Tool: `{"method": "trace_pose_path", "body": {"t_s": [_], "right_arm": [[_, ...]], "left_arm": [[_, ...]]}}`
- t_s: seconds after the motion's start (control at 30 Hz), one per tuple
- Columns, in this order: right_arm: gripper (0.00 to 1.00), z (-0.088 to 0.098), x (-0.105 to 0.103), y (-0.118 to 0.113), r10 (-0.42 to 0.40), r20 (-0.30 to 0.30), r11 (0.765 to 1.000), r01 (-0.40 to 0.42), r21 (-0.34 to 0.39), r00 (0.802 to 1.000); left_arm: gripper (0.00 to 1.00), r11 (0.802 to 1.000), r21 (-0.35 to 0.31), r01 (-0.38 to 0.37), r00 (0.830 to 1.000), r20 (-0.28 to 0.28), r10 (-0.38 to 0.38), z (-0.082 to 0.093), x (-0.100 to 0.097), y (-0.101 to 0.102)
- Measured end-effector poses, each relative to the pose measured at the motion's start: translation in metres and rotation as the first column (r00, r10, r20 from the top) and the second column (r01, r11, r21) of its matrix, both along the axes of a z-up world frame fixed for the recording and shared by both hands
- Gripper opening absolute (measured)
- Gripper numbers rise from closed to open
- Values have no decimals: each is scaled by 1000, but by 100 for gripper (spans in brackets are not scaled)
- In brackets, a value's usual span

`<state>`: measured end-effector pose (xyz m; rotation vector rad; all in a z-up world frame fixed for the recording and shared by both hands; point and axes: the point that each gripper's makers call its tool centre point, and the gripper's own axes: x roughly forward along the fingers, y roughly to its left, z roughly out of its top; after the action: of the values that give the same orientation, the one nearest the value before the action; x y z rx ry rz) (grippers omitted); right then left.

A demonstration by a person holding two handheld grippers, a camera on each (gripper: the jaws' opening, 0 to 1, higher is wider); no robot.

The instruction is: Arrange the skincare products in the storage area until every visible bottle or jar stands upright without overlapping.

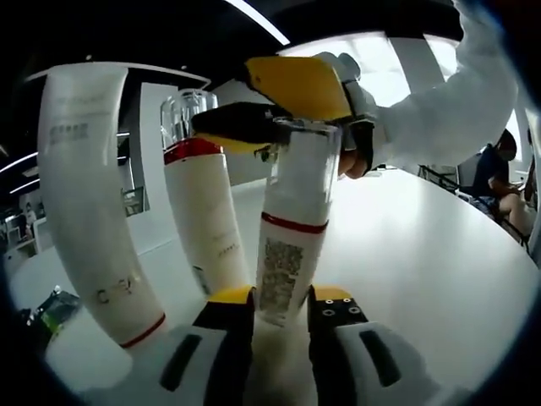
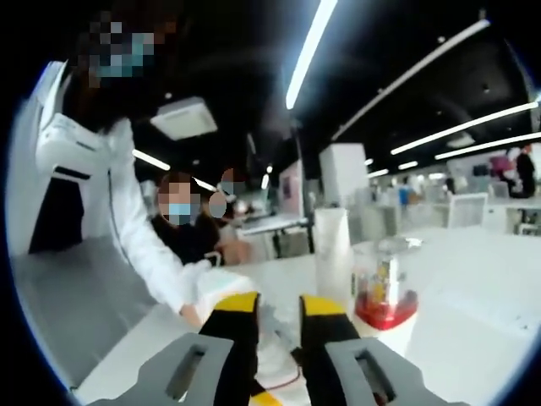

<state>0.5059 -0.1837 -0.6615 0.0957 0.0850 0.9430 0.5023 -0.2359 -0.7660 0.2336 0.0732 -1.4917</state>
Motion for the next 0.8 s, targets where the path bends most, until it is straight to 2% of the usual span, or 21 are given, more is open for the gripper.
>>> {"method": "trace_pose_path", "body": {"t_s": [0.17, 0.4, 0.8], "right_arm": [[0, 2, 6, -4, -27, 6, 1000, 27, 9, 1000], [0, 3, 3, -3, -17, -6, 1000, 17, 12, 1000], [0, 4, 8, -6, -33, -6, 999, 34, 14, 999]], "left_arm": [[27, 1000, 0, 9, 1000, -19, -9, 0, -3, 0], [27, 1000, 1, 11, 1000, -7, -11, 1, -4, -3], [30, 1000, -3, 7, 1000, -21, -7, 1, -1, -2]]}}
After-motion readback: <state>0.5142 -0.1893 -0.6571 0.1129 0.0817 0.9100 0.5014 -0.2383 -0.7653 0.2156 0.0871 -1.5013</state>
